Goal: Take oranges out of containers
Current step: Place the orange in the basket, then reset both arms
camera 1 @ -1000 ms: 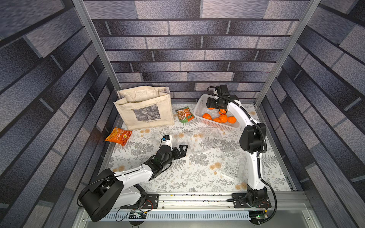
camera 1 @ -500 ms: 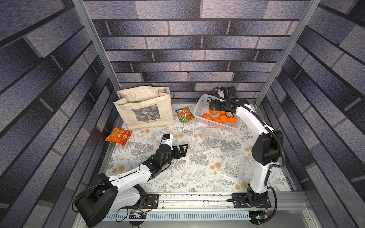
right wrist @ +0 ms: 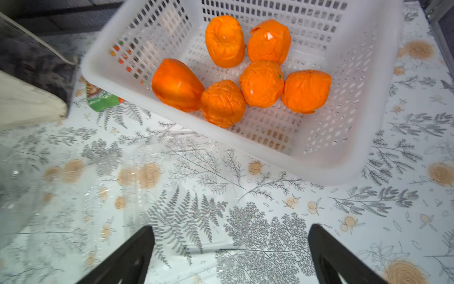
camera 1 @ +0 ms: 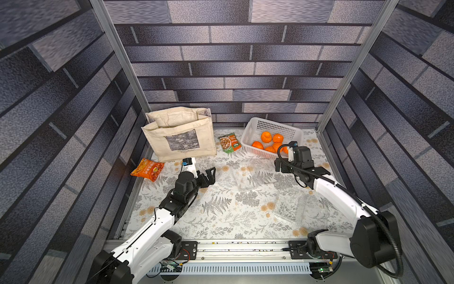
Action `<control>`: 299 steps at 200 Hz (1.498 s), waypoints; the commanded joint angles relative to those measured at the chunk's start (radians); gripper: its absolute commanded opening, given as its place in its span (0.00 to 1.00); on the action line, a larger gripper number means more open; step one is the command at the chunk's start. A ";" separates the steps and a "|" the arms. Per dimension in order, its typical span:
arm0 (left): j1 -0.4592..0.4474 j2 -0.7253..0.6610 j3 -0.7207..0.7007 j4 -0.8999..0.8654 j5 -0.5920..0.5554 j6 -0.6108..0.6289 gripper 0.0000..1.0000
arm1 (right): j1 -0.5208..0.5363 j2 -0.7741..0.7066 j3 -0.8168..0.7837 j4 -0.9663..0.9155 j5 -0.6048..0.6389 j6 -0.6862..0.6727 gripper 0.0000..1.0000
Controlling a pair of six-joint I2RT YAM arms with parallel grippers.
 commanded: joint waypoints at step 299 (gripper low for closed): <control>0.282 0.100 -0.005 -0.017 -0.206 0.288 1.00 | -0.197 0.256 -0.484 1.168 0.160 -0.150 1.00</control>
